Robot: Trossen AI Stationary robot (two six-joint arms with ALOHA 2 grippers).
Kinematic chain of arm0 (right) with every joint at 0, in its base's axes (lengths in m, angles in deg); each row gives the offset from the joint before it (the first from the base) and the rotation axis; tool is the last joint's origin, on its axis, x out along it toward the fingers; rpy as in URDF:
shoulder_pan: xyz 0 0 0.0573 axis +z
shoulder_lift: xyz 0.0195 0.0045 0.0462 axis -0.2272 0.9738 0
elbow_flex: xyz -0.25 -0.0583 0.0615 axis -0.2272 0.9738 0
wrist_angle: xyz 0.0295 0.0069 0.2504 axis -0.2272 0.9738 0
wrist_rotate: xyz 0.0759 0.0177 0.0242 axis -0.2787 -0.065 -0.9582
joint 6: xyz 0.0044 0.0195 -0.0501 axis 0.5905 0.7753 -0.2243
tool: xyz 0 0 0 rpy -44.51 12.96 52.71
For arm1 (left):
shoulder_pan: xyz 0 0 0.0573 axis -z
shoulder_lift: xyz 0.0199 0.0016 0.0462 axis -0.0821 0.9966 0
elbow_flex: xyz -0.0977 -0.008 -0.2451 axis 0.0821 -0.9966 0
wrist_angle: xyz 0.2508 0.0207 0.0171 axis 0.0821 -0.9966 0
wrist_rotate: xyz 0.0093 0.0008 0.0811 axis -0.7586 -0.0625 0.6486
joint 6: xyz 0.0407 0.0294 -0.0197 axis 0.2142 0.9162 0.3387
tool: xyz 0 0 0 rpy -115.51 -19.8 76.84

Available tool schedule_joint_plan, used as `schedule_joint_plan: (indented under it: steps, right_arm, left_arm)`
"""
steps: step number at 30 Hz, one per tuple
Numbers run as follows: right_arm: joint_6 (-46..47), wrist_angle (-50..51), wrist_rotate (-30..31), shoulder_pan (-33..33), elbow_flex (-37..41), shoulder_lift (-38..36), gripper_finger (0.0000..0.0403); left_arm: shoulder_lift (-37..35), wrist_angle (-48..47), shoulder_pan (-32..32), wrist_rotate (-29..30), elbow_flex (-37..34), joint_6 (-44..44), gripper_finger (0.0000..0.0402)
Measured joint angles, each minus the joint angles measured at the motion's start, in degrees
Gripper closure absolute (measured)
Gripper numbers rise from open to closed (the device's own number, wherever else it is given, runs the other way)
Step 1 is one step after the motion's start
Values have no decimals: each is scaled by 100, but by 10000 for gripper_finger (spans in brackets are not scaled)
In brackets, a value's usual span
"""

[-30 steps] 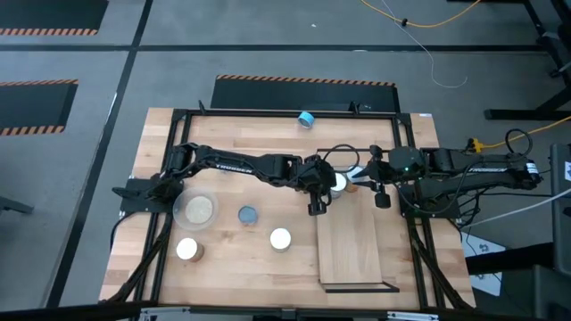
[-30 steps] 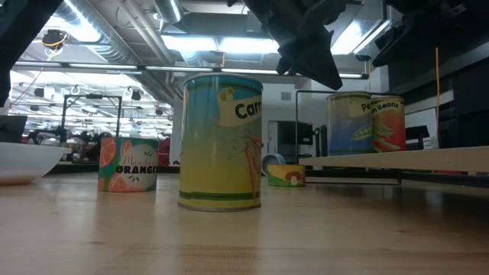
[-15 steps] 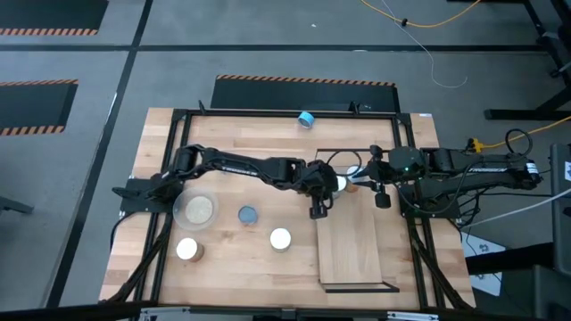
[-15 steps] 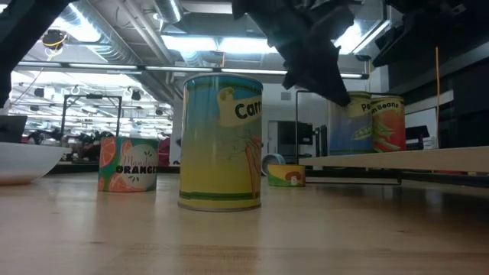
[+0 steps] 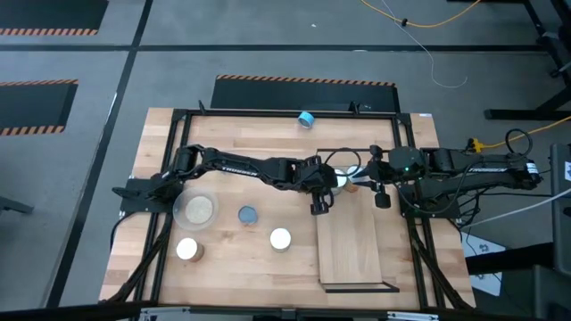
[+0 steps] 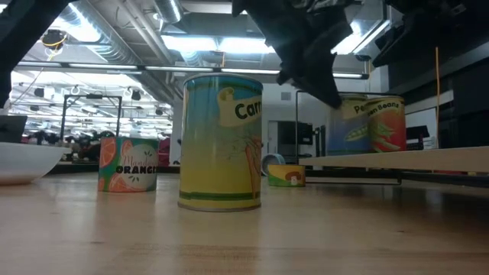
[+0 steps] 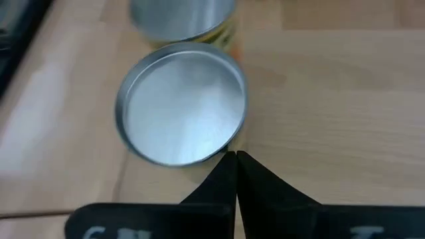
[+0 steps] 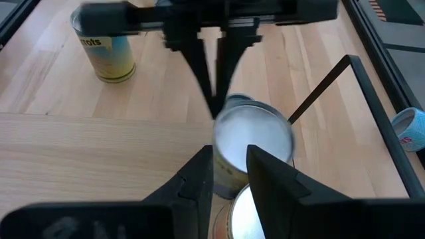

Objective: Pick and place cans onto a shelf
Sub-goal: Put the dark blue can onto the shelf aligned with the orange can, then put the light blue can onto the shelf

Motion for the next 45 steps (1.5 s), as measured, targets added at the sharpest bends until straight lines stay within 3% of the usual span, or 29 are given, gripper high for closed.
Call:
schedule_joint_plan:
  steps: [14, 26, 33, 39, 45]
  right_arm:
    - [4, 85, 0, 2, 0, 0, 306]
    - [17, 168, -1, 1, 0, 2, 306]
    - [20, 159, -2, 2, 0, 0, 306]
    - [38, 146, -4, 2, 0, 2, 306]
    - [202, 155, -13, 2, 0, 0, 306]
  left_arm:
    - [-44, -118, -5, 598, -4, 35, 401]
    - [-608, -591, 199, 536, -4, -49, 400]
    - [-1051, -1152, 375, 25, -4, -577, 388]
    - [-1217, -1340, 600, -153, 13, -1096, 351]
    - [-1321, -2376, 775, -703, 3, -2490, 300]
